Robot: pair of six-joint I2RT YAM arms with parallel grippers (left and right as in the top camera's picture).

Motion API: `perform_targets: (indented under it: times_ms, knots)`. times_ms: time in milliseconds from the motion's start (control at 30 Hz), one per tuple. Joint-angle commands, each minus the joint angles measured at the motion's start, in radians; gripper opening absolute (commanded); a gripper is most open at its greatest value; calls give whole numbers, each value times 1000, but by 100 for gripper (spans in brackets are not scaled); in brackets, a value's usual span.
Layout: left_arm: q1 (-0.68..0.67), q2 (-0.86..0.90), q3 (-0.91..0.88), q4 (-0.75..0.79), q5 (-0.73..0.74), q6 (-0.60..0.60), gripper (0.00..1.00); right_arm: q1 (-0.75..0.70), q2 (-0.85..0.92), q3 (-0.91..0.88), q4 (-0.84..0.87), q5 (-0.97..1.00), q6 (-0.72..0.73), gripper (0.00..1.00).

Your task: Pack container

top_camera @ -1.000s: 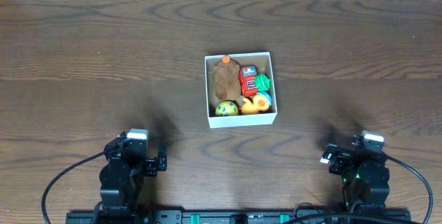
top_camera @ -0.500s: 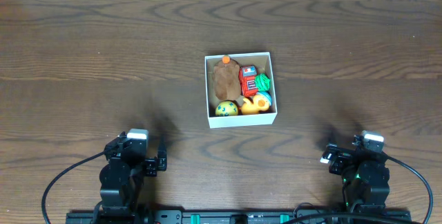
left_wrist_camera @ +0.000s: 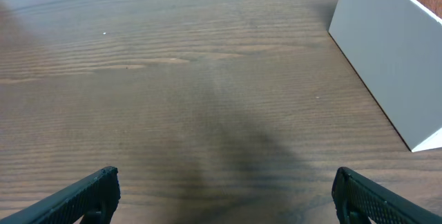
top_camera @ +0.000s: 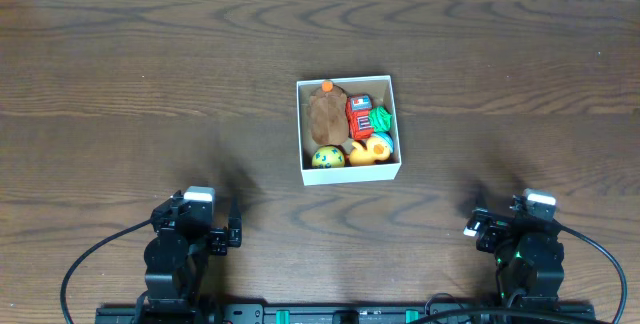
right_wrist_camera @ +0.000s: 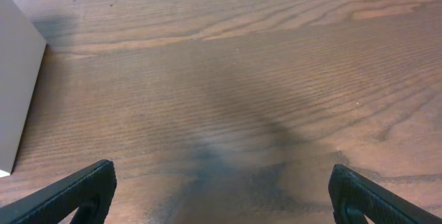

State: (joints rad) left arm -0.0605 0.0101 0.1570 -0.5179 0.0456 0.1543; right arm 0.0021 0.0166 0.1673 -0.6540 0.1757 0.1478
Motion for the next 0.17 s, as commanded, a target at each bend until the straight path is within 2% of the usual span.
perform_targets:
  times_ms: [0, 133]
  knots:
    - [5, -6, -9, 0, 0, -9, 98, -16, -11, -6, 0, 0, -14, 99]
    - [5, -6, -9, 0, 0, -9, 98, -16, -11, -6, 0, 0, -14, 99]
